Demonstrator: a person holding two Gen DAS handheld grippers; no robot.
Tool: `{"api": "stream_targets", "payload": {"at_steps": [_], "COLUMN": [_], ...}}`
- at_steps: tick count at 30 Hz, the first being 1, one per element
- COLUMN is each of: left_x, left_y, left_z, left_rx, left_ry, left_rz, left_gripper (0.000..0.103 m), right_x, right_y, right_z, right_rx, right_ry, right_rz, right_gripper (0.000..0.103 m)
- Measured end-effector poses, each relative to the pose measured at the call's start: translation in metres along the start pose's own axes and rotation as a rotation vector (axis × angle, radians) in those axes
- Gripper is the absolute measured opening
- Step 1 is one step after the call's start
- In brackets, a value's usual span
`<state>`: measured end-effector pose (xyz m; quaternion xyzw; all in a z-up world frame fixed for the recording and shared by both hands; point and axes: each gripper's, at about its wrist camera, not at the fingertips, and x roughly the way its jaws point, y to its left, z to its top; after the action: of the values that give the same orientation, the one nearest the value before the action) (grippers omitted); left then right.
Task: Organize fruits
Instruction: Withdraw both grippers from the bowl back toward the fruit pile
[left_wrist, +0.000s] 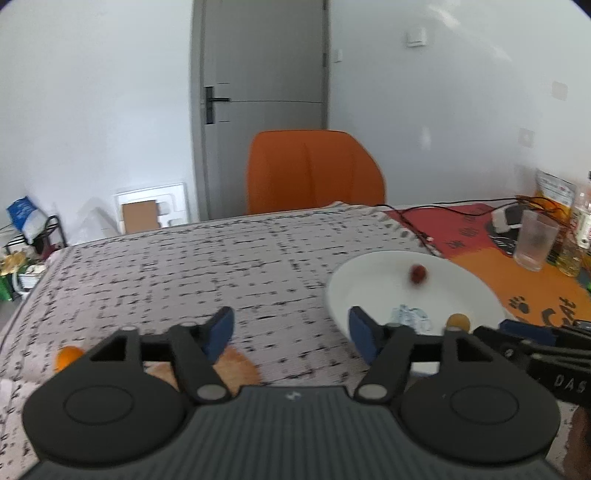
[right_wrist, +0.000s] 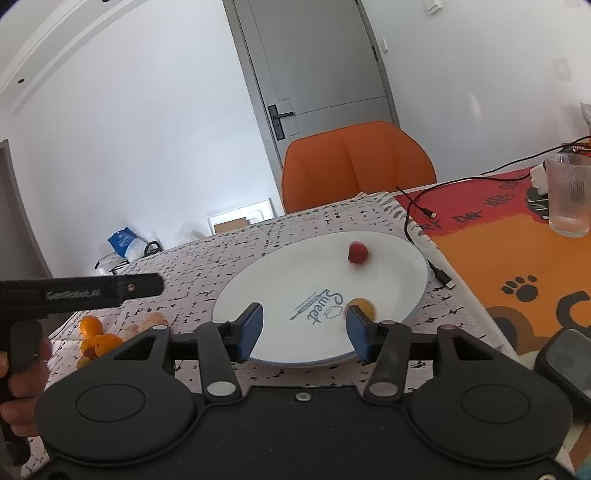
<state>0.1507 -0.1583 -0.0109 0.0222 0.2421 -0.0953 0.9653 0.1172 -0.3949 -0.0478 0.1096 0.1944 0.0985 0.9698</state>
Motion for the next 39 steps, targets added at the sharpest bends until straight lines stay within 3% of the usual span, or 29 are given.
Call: {"api": "stream_targets", "payload": {"at_steps": [3, 7, 13, 19, 39], "left_x": [-0.008, -0.021, -0.031, -0.046, -0.073], "left_y": [0.015, 0.032, 0.051, 0.068, 0.110], "left_z": [-0.003, -0.007, -0.014, -0.020, -0.045], "left_rx": [-0.029, -0.048, -0.077, -0.116, -0.176], "left_ry": [-0.012, -0.035, -0.033, -0.064, -0.017], "left_rz": [0.004, 0.019, 0.053, 0.083, 0.144], "left_gripper": [0.081, 0.090, 0.094, 0.100, 0.099], "right_x": [0.001, 0.000, -0.003, -0.004, -0.001], "right_y": [0.005, 0.014, 0.026, 0.042, 0.075], "right_z": [0.000, 0.001, 0.001, 0.000, -0.006], "right_rx": [0.001, -0.009, -0.011, -0.041, -0.082], "right_ry": [0.004, -0.004, -0.033, -0.029, 0.015], "right_rz": [0.002, -0.002, 0.016, 0.029, 0.105], "right_gripper": [0.056, 0.075, 0.100, 0.103, 0.103]}}
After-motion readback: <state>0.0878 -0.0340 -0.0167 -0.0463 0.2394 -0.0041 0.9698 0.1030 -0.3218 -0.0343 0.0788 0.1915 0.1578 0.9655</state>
